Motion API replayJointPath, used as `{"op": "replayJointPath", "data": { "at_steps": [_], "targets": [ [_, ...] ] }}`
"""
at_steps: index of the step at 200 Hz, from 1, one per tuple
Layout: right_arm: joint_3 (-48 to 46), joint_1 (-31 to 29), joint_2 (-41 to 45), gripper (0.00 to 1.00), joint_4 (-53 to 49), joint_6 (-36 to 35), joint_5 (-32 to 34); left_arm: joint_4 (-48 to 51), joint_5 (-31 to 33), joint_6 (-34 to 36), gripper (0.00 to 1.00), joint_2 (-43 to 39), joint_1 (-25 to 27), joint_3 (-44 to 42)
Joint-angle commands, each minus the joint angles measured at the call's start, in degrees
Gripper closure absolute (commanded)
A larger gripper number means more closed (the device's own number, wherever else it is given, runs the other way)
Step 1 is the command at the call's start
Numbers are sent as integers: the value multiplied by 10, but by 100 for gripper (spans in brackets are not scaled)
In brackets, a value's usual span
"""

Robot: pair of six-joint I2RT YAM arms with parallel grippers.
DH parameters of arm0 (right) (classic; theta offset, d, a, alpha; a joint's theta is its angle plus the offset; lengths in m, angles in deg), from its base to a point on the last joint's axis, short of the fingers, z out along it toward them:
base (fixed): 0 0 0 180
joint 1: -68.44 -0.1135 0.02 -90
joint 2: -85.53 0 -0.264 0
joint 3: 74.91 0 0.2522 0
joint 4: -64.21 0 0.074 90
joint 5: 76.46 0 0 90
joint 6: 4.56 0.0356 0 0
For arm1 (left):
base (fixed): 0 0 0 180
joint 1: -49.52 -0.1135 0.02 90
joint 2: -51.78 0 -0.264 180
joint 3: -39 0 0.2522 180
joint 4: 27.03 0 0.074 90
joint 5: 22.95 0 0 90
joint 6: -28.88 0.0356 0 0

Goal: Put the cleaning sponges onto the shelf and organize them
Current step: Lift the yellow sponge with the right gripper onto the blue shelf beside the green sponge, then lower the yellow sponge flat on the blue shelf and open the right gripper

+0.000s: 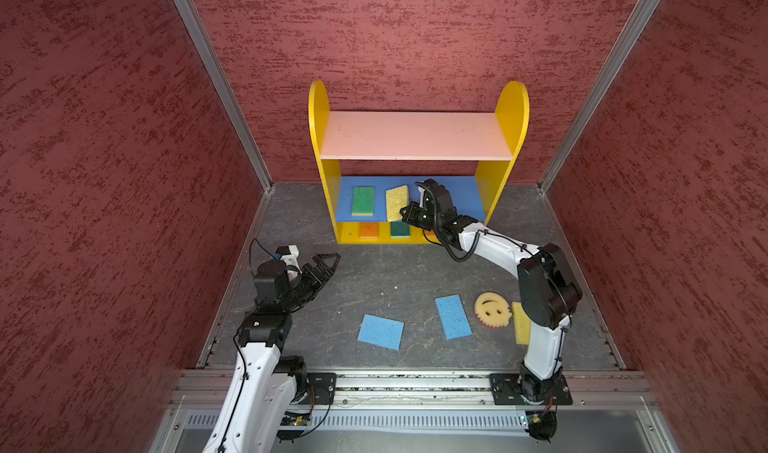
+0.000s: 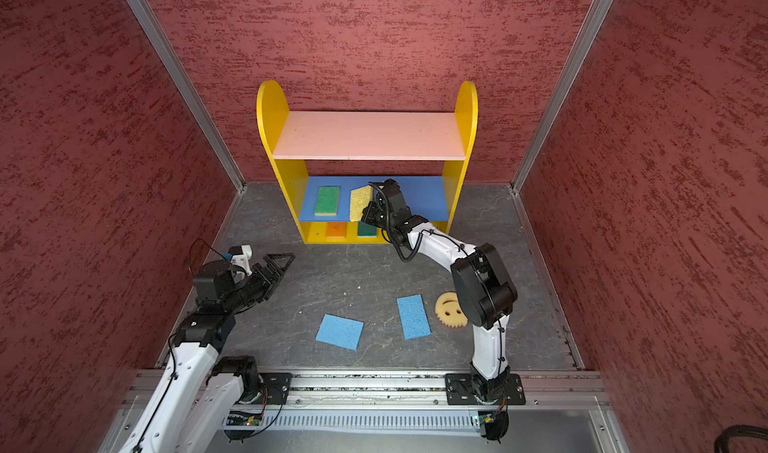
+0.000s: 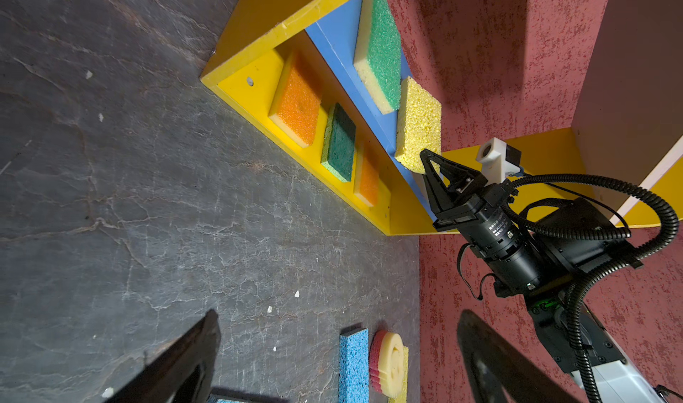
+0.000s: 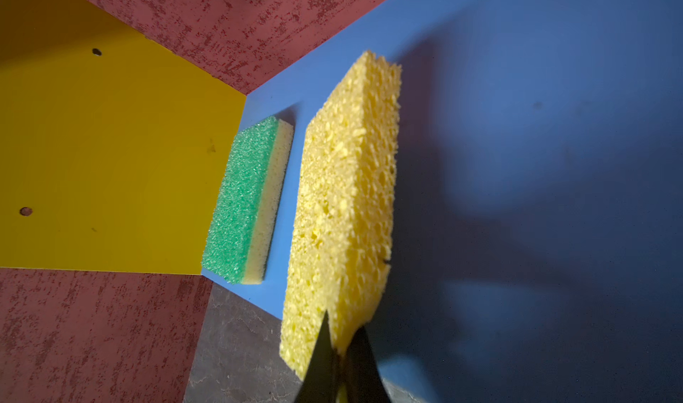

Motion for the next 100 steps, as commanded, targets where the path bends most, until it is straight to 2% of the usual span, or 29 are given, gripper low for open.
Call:
{"op": "replayJointPath", "data": {
  "at_steps": [1, 37, 100],
  "targets": [
    [23, 4, -16, 100, -23, -6, 26, 1, -12, 12, 1, -2, -6, -7],
    [37, 4, -30, 100, -34, -15, 47, 2, -14, 12, 0, 0, -10, -7],
    [39, 4, -43, 99, -25, -8, 45, 2, -18, 12, 1, 1, -15, -5]
  ]
}}
